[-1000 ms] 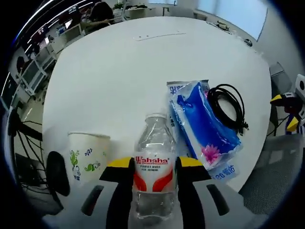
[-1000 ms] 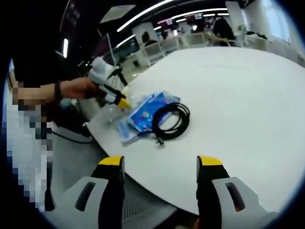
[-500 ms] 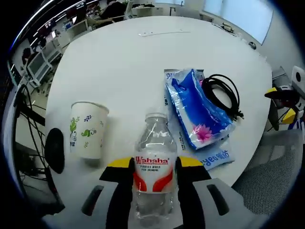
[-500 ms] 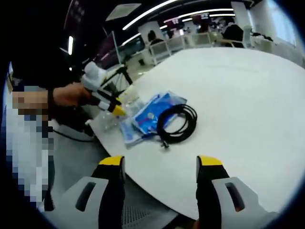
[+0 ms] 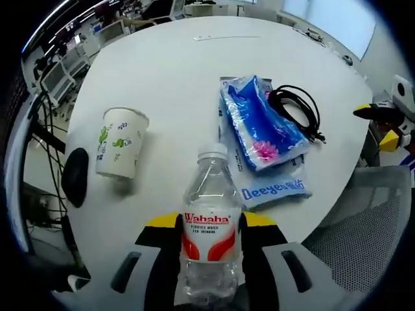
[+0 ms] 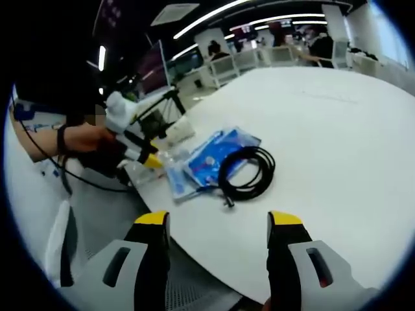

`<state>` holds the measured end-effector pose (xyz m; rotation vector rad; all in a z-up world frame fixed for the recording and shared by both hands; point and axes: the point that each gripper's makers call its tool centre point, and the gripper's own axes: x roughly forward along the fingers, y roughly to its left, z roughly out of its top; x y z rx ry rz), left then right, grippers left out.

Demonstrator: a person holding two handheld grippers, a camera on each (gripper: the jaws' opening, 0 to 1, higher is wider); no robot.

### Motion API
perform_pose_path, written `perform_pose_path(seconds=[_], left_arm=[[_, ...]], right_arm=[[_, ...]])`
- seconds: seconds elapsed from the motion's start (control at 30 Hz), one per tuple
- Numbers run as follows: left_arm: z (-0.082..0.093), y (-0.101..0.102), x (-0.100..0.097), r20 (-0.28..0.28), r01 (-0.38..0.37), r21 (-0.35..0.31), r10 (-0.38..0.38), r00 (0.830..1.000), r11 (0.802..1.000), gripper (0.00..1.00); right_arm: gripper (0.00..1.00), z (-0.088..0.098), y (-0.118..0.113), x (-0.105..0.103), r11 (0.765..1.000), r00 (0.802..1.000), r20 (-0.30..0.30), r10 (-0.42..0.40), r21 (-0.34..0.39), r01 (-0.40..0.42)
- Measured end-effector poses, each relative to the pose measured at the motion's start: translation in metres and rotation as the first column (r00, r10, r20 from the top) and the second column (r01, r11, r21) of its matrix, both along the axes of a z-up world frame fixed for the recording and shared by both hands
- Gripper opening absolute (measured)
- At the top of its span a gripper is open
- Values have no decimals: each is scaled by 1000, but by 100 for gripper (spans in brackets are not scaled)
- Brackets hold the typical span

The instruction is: Arrange the tabletop items into an orderly group along one side of the table until the central work area is clear of visible clutter.

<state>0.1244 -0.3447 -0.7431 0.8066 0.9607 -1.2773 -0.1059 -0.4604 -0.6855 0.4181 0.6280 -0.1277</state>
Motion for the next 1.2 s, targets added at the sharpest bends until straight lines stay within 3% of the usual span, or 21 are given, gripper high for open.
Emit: perform_pose_path(seconds=[0.27, 0.67, 0.93, 1.07, 1.13, 1.2], left_arm=[[-2, 0, 1, -39, 13, 12, -12, 999, 1000, 36], [-14, -6, -2, -47, 97, 111, -92, 995, 989, 45], [-21, 2, -4, -54, 142, 162, -135, 989, 977, 48], [-27, 6, -3, -61, 146, 180, -137, 989, 973, 47], [-30, 8, -3, -67, 149, 183, -138, 988, 972, 42], [-27, 4, -1, -56, 142, 156, -135, 989, 978, 41]], right_arm=[[59, -3, 6, -1, 1000, 1000, -3, 0, 8, 0], [59, -1, 2, -6, 1000, 1000, 2, -24, 10, 24], [59, -2, 0, -7, 1000, 1000, -1, -23, 10, 23], [59, -3, -2, -6, 1000, 1000, 0, -26, 11, 26], [59, -3, -2, -5, 1000, 1000, 4, -28, 12, 28], [59, -3, -2, -4, 1000, 1000, 3, -22, 9, 21]])
